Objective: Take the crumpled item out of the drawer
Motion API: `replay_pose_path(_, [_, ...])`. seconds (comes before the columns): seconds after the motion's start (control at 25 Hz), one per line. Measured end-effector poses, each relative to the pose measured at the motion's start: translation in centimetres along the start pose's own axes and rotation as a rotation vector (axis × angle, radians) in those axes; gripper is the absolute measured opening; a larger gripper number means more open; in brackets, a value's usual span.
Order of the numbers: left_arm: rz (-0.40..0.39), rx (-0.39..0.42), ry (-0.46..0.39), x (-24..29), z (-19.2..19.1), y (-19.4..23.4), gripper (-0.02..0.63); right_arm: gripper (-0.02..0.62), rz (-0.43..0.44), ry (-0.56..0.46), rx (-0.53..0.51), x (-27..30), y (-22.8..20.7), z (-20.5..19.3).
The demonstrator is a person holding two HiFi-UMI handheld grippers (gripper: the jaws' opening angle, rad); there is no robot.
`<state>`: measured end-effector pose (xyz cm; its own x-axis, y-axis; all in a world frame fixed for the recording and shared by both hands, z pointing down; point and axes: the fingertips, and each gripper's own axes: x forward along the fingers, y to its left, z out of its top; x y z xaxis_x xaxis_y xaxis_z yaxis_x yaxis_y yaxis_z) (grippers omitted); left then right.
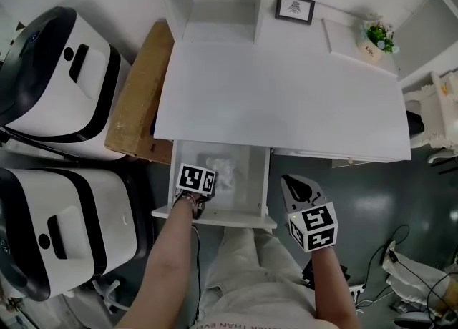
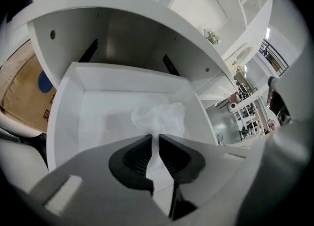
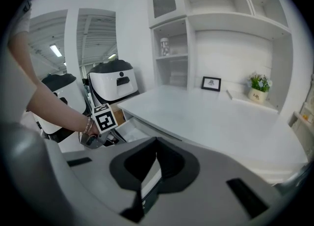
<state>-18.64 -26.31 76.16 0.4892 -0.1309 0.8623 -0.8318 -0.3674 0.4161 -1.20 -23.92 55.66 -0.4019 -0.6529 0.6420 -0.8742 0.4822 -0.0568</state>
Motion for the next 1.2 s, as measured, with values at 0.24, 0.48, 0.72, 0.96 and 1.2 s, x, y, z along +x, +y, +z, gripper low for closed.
replay_pose_path(0.24, [0.009, -0.020, -0.078, -2.6, 1.1, -1.1, 0.055, 0.006, 0.014, -0.041, -0.017, -0.6, 0.0, 1.8])
replay_pose_path(0.48, [0.014, -0.008, -0.160, -5.2, 2.4, -2.7, 0.055, 0.006, 0.034, -0.082, -0.049, -1.1, 0.3, 3.9])
replay_pose_path(0.72, [0.029, 0.019, -0.239, -7.7, 3.7, -4.8, 0.055, 0.006, 0.053, -0.146, -0.096, -2.1, 0.4, 6.7])
replay_pose_path(0.96, [0.041, 0.030, -0.329, -10.5, 4.7, -7.2, 0.057, 0.006, 0.051, -0.216, -0.121, -3.7, -0.4, 9.5])
replay_pose_path(1.2, [0.067, 0.072, -0.420, -13.9, 6.3, -8.6, 0.057, 0.006, 0.042, -0.293, -0.141, -5.0, -1.1, 12.3])
